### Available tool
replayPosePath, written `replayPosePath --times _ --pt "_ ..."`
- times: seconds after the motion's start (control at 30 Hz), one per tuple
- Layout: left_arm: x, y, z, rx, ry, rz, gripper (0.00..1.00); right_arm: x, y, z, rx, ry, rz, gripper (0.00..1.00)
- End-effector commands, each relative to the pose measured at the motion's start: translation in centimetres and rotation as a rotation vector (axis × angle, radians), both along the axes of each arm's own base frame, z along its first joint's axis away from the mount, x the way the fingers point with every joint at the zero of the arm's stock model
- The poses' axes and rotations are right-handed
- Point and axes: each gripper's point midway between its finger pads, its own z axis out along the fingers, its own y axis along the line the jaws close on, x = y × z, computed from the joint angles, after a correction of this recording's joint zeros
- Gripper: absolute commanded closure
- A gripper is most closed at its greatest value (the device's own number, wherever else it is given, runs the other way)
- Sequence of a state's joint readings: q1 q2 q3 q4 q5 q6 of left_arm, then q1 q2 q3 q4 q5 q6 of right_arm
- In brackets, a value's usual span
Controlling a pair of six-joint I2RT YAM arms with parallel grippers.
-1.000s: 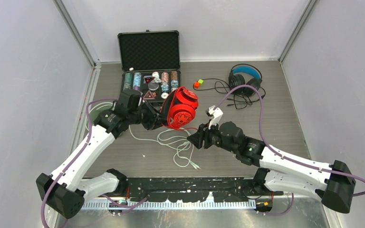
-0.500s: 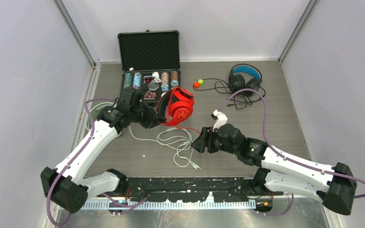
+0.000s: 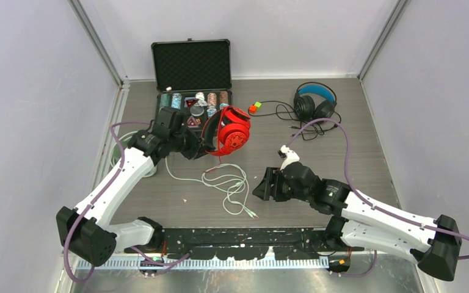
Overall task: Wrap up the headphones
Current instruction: Wrap the headphones cable around the headphones.
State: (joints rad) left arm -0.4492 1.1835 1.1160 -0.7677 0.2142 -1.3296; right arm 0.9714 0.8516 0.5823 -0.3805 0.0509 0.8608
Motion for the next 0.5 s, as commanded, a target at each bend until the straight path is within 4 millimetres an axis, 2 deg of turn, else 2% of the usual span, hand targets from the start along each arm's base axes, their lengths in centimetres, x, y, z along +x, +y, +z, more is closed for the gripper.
replayPosePath --times 0.0,0.1,0.2,0.3,0.47 --pt "2.3 -0.4 3.8 -0.032 -0.128 0.018 1.00 0.5 -0.1 3.2 0.068 -0.005 -0.060 0.36" --pt "2.8 0.1 4.1 0.008 -0.148 0.024 1.00 1.1 -0.6 4.4 0.152 0.068 -0.216 0.36" --pt "3.5 0.1 4.8 -0.001 -0.207 0.037 1.00 2.1 0.4 6.0 0.375 0.204 -0.401 0.36" --pt "3.8 0.2 5.2 -0.001 -0.228 0.040 1.00 3.2 1.7 7.9 0.558 0.270 -0.471 0.36" --pt "4.5 0.7 5.4 0.085 -0.256 0.011 1.00 5.5 2.2 9.6 0.632 0.302 -0.593 0.36"
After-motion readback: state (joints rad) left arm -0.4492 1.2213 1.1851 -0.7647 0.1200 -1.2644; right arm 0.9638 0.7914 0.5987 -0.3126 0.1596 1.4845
